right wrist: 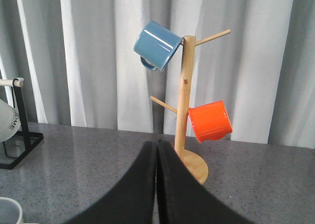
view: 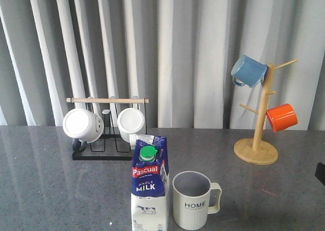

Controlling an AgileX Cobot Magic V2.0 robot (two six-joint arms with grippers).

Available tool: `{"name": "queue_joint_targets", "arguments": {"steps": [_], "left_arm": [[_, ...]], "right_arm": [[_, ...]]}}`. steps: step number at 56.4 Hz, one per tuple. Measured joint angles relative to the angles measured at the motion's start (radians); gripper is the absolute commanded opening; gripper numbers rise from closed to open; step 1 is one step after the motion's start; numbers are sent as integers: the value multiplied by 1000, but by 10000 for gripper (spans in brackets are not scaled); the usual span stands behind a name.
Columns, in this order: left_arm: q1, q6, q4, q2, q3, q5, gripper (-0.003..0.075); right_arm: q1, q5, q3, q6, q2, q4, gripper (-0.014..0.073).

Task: Place milk next to cup

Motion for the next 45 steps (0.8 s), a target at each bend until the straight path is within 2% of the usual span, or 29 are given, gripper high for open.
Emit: {"name": "queue_joint_targets", "arguments": {"steps": [14, 45], "left_arm": [[19, 25, 2, -3, 0, 107, -6], [19, 36, 2, -3, 0, 111, -6]], "right_arm": [[0, 0, 0, 0, 0, 0, -8], [0, 0, 0, 0, 0, 0, -8]]}}
